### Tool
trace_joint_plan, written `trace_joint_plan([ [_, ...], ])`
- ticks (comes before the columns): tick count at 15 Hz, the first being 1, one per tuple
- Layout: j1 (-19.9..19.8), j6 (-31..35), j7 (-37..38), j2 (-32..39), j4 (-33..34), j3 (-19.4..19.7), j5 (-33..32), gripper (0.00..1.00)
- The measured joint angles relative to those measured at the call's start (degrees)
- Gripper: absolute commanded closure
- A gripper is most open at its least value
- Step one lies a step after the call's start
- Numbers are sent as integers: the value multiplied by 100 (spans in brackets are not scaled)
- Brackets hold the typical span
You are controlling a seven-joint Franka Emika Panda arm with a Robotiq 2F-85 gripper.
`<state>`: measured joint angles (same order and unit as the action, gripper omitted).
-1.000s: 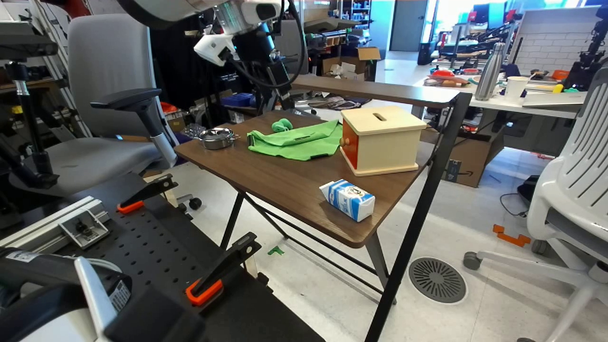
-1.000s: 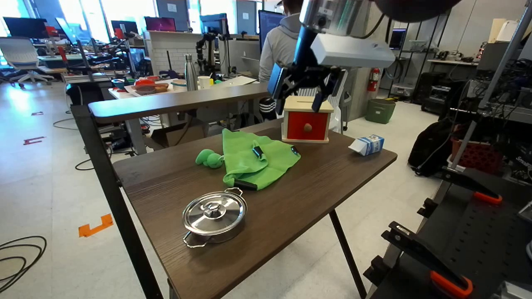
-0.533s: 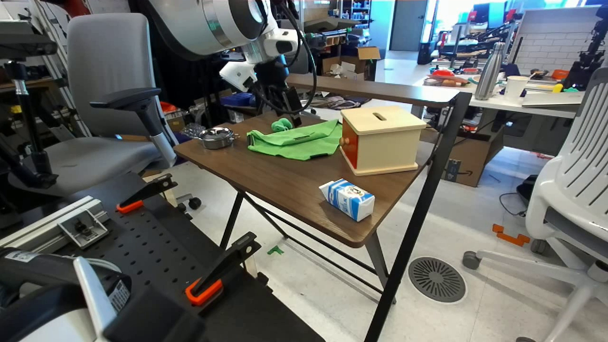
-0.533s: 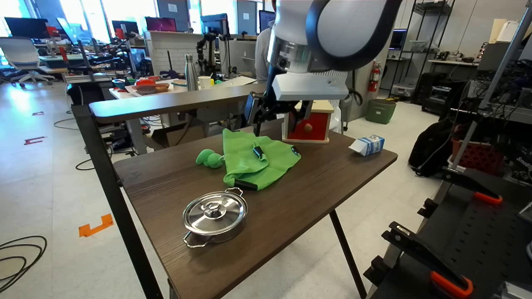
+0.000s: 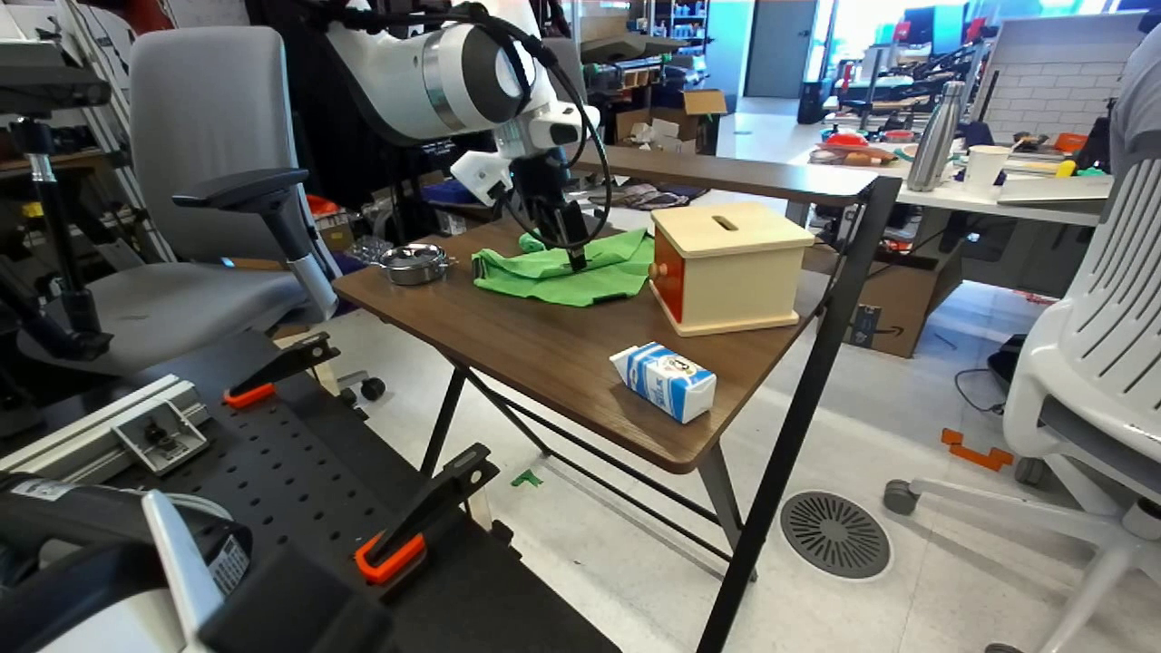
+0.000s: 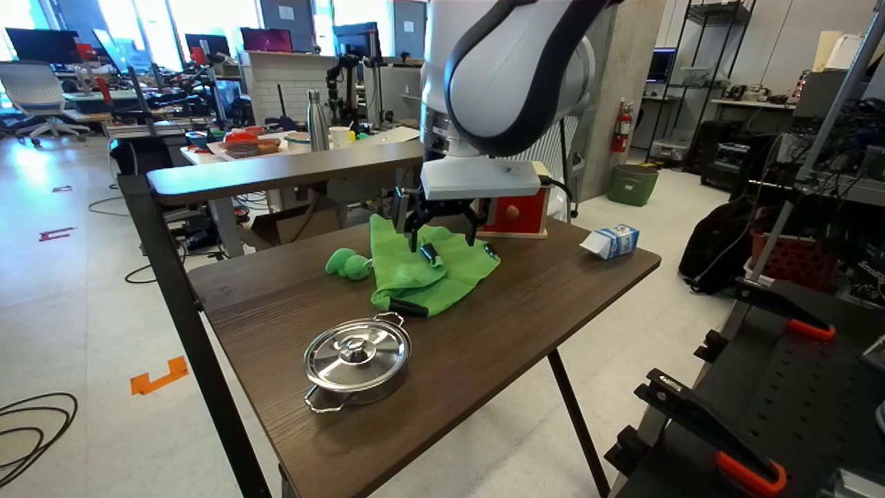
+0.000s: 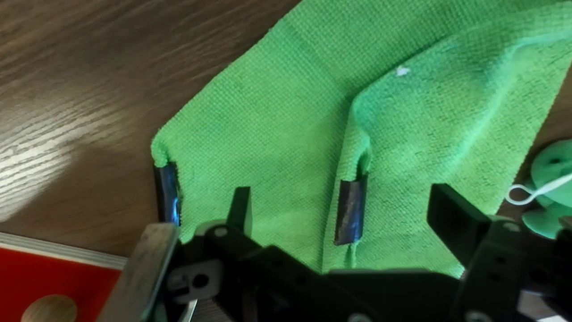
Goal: Move the towel forward
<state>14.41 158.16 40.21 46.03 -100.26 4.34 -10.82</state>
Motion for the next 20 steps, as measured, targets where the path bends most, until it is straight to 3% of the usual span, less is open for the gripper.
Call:
trace_joint_plan([
  [8,-56,-804,-781,273,600,24,250,0],
  [20,-48,-858,-1109,797,1182,-17,583,0],
])
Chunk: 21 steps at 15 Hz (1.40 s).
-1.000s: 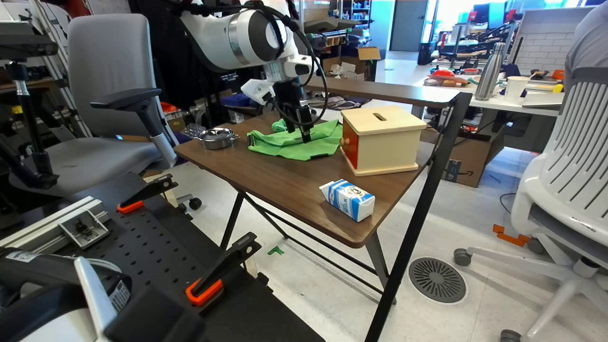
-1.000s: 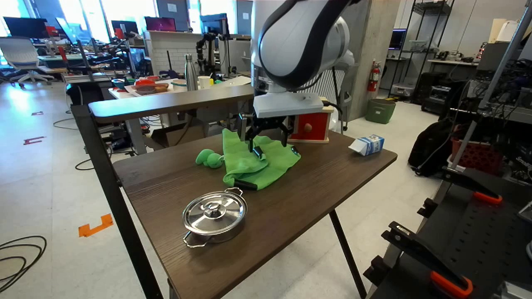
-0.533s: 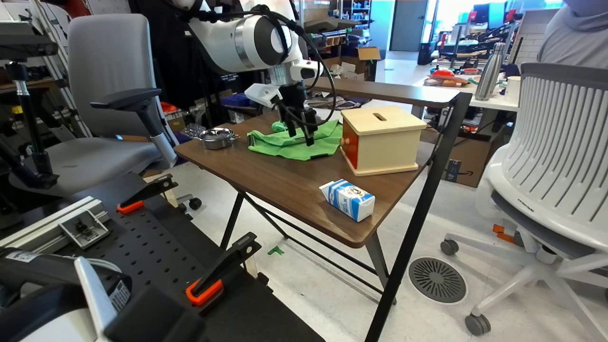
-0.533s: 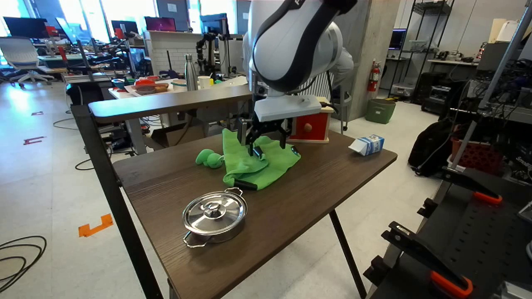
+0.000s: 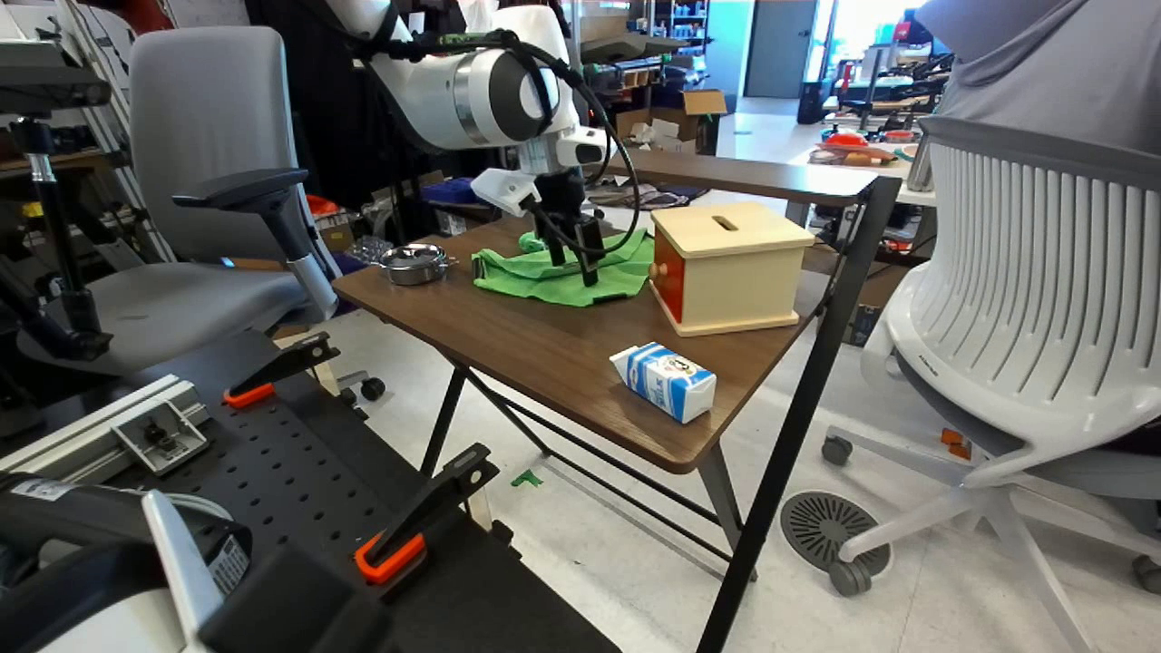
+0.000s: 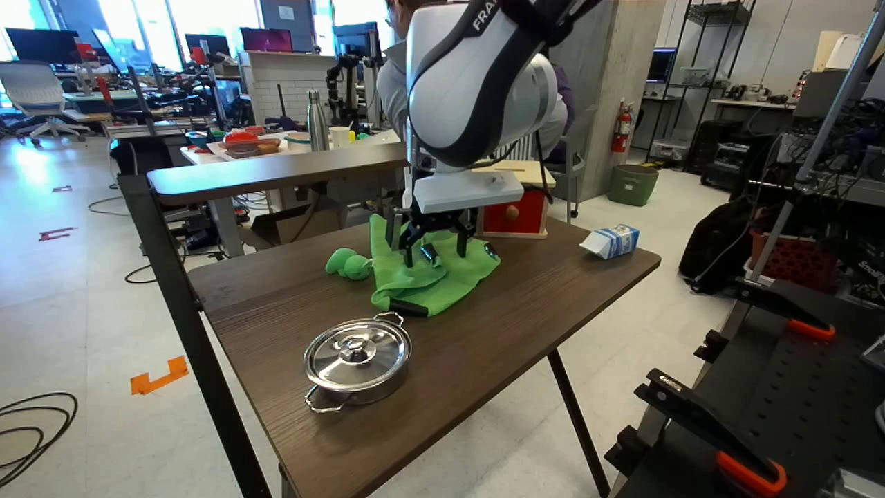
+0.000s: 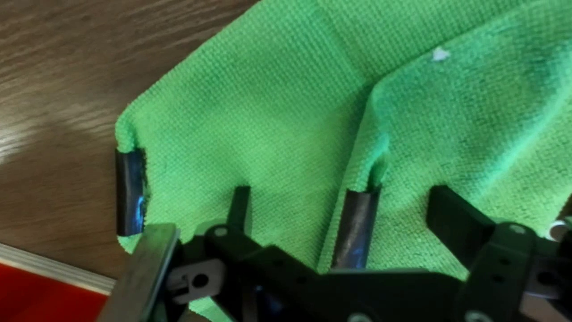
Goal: Move the towel forward
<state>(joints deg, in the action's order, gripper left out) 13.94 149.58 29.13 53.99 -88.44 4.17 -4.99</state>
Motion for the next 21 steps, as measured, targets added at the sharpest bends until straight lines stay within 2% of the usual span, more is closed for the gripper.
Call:
trace_joint_plan([
  [10,29,-1,-279,-95,-170,-48,13,0],
  [21,9,61,-704,-1050,-1842,-154,12,0],
])
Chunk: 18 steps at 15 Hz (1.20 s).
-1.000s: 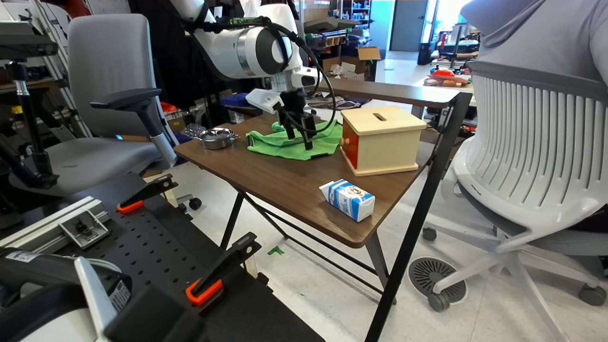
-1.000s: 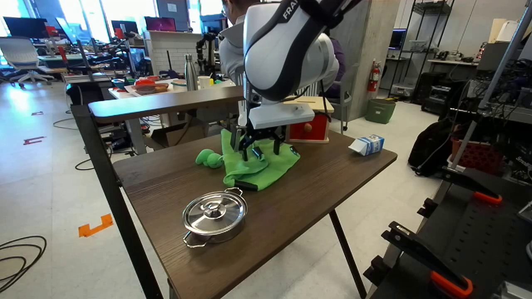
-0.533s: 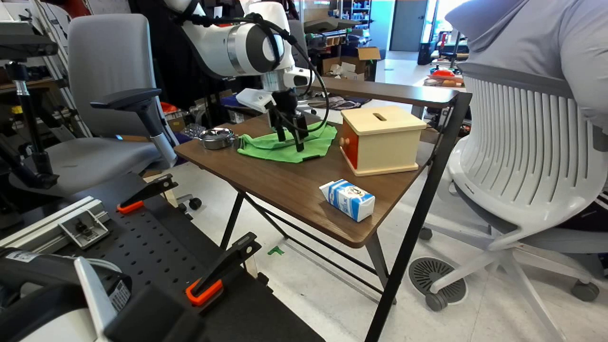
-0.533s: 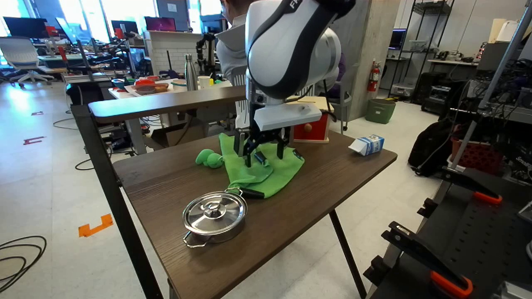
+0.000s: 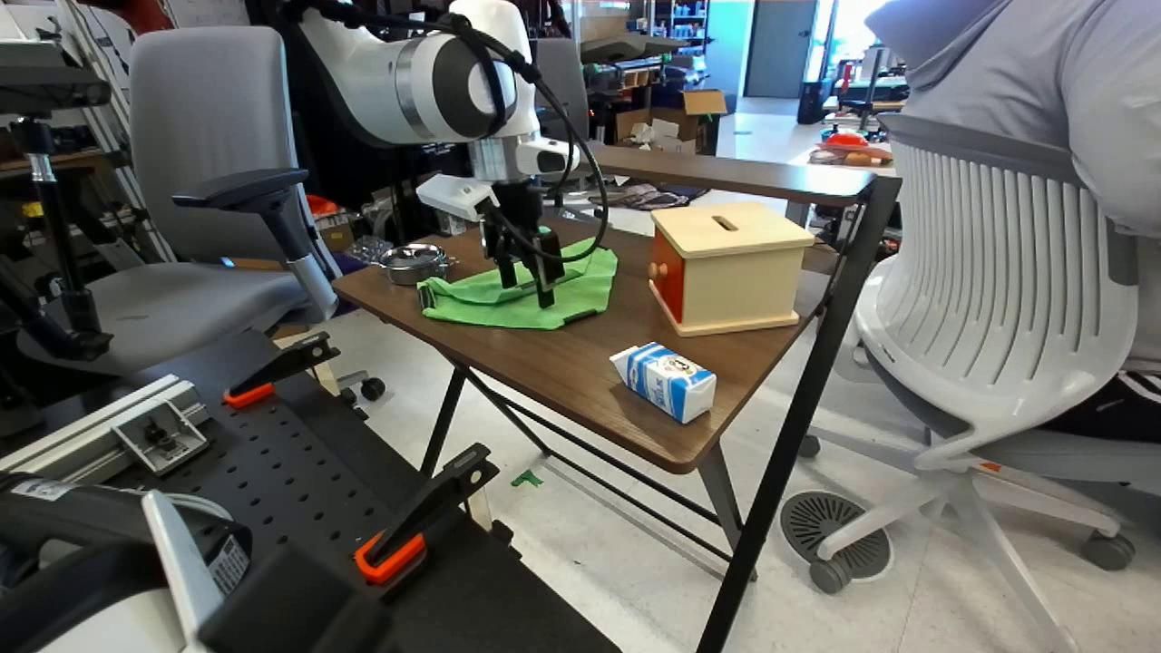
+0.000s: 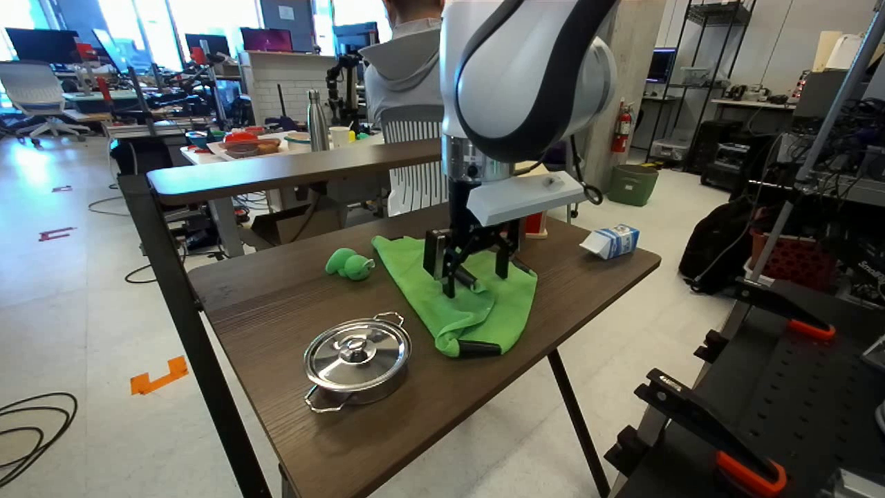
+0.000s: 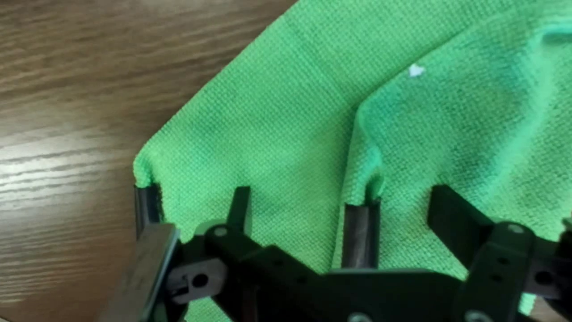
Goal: Move the towel forward
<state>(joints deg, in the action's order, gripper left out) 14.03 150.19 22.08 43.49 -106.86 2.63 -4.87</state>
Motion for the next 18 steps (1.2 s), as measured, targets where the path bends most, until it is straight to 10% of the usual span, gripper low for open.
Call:
trace_joint_plan([
  [18,-228,634,-885,-828,-1820,14,-12,0],
])
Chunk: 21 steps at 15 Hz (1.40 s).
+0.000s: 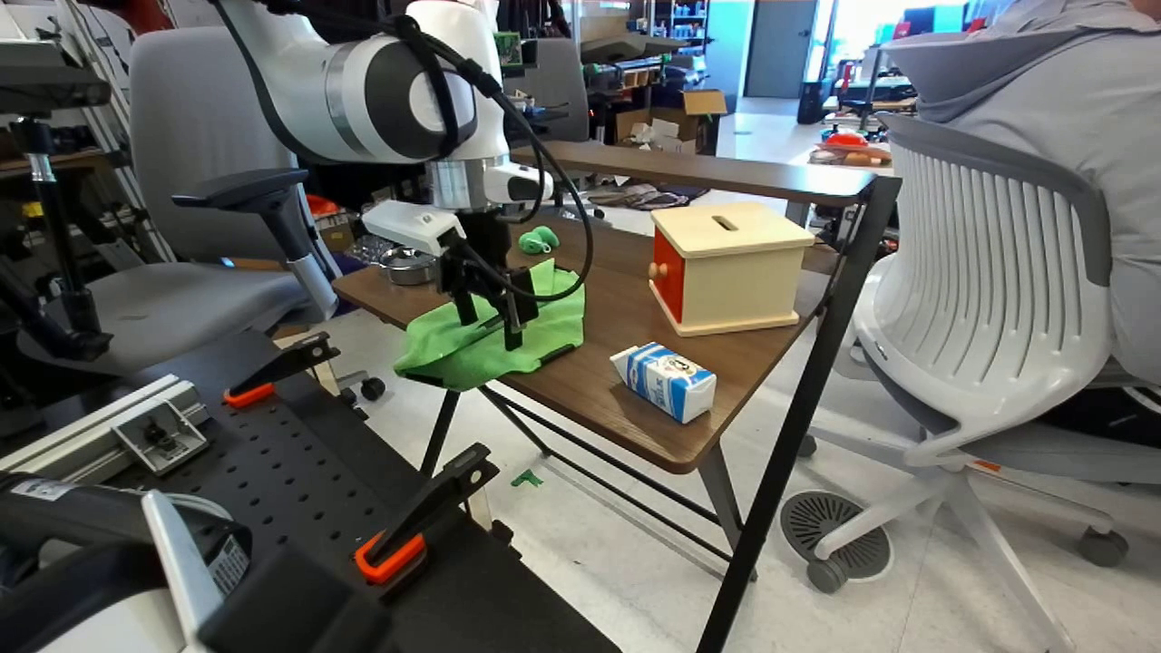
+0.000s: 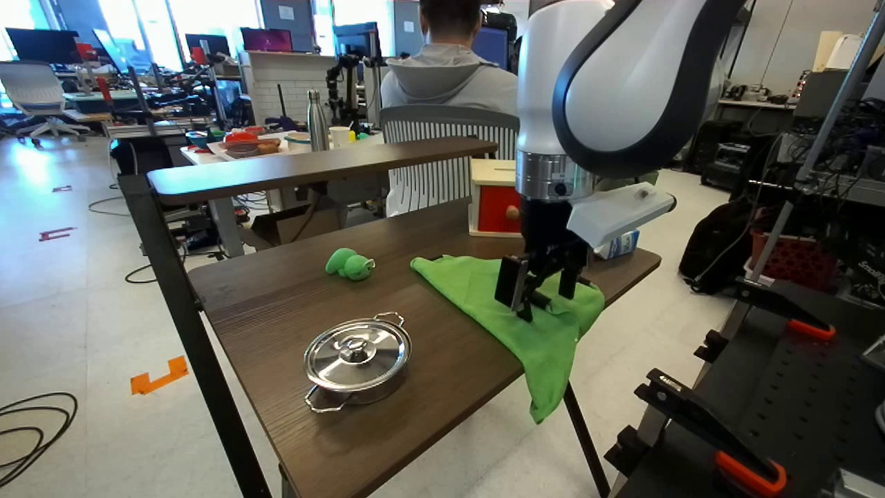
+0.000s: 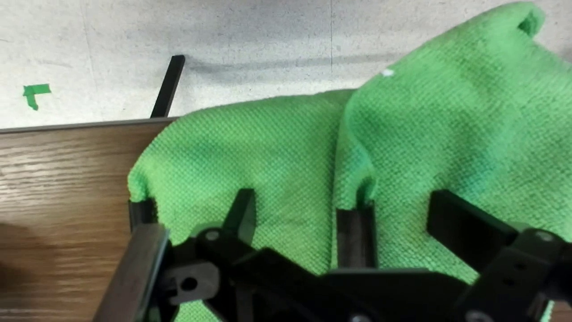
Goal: Move the towel forward
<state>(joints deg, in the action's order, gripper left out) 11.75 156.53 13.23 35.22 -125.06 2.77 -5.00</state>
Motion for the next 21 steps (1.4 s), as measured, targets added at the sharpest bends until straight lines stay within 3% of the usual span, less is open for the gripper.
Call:
trace_joint_plan([
  [8,-480,9,-57,234,392,179,1,0],
  [15,-437,9,-40,184,444,209,0,0],
  [21,-319,36,119,-443,148,182,3,0],
])
